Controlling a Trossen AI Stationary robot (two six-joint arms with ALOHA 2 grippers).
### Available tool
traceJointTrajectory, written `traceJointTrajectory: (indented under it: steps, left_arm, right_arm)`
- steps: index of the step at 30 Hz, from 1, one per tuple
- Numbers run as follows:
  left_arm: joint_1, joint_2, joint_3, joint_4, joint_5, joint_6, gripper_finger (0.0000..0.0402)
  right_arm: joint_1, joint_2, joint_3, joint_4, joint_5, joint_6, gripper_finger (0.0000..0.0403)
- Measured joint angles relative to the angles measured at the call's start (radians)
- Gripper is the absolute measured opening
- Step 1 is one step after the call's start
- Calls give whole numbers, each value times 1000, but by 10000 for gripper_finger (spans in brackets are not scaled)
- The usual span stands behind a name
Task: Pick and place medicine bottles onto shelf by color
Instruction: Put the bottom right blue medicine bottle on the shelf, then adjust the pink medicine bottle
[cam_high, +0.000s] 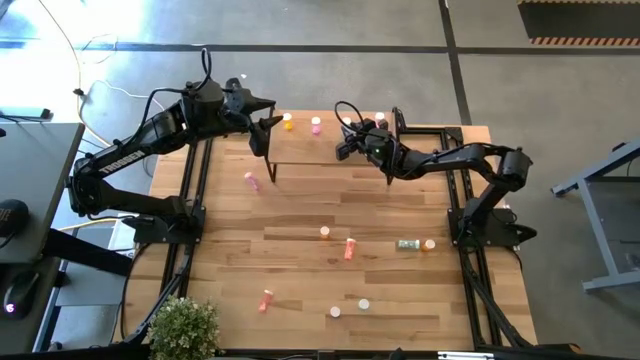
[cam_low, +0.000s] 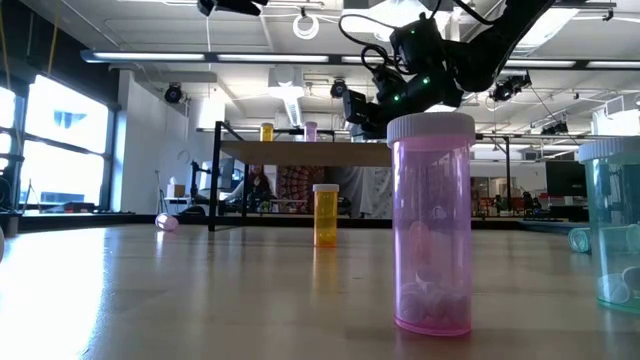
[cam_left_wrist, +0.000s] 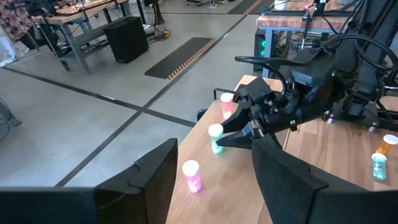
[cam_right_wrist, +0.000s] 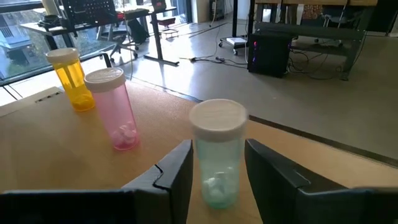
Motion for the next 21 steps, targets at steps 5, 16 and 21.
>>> traceJointTrajectory:
  steps: [5,16,21]
  left_arm:
    - [0,0,0,-1,0,0,195]
    - [0,0,0,-2,0,0,195]
    - [0,0,0,-2,0,0,195]
  right_arm:
    - [2,-1,0,0,0,0,142]
    - [33,-1,0,3,72,-7,142]
    - [48,-2,0,-7,77,0,142]
